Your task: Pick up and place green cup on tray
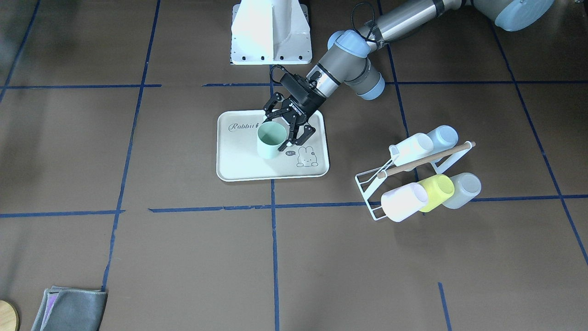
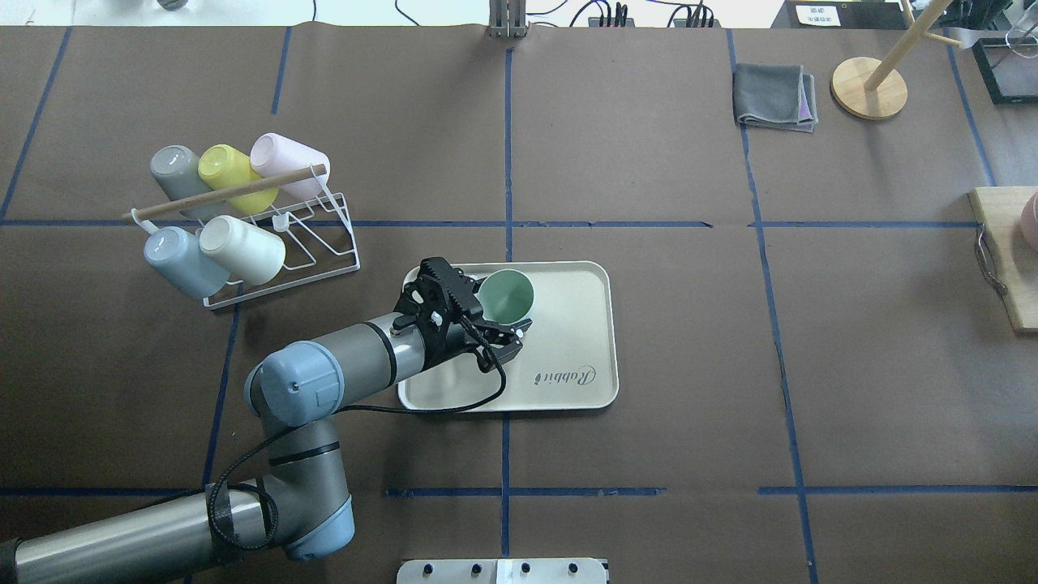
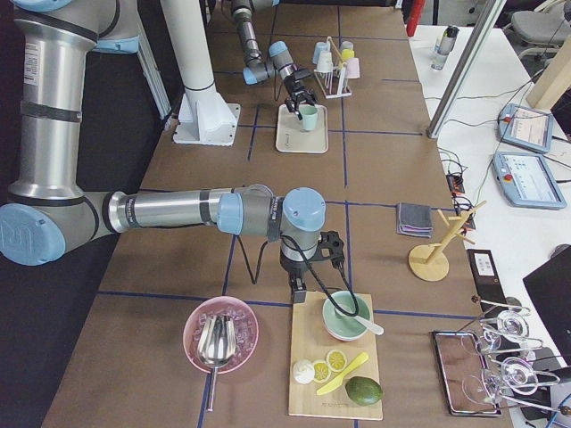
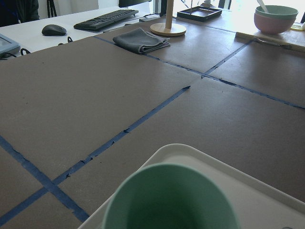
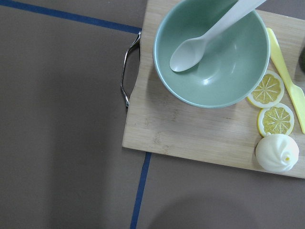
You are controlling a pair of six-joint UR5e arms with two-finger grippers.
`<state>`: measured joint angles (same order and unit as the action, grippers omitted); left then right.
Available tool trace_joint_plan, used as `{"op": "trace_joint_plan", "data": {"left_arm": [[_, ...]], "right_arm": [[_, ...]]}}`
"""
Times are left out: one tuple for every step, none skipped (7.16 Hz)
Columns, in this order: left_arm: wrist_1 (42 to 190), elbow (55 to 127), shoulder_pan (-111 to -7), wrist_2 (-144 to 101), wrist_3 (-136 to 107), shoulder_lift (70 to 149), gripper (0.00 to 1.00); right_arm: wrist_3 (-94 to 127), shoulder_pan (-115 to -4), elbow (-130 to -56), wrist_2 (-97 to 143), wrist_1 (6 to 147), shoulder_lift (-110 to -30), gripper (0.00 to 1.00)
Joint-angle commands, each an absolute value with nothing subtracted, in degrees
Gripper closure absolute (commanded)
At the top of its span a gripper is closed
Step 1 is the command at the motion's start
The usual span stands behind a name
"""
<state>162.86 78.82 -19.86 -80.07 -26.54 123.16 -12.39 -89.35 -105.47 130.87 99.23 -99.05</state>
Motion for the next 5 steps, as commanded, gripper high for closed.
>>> {"op": "trace_joint_plan", "data": {"left_arm": [[162.9,78.8,-19.9,-80.0,-26.5,123.1,0.16],[162.9,78.7,-19.9,-80.0,-26.5,123.1,0.16],[162.9,78.7,-19.9,-80.0,-26.5,123.1,0.16],[162.8,78.1,-19.8,-79.9,-26.5,123.1,0.14],[162.9,77.2,-19.8,-79.9,-26.5,123.2,0.14]], "right_arm": [[-12.4,-89.4,-105.5,130.9,99.3,-99.1,0.0],[-12.4,-89.4,-105.5,130.9,99.3,-99.1,0.0],[-12.4,-89.4,-105.5,130.9,99.3,-99.0,0.0],[-12.4,-89.4,-105.5,130.9,99.3,-99.0,0.0],[-12.4,-89.4,-105.5,130.9,99.3,-98.9,0.0]]}}
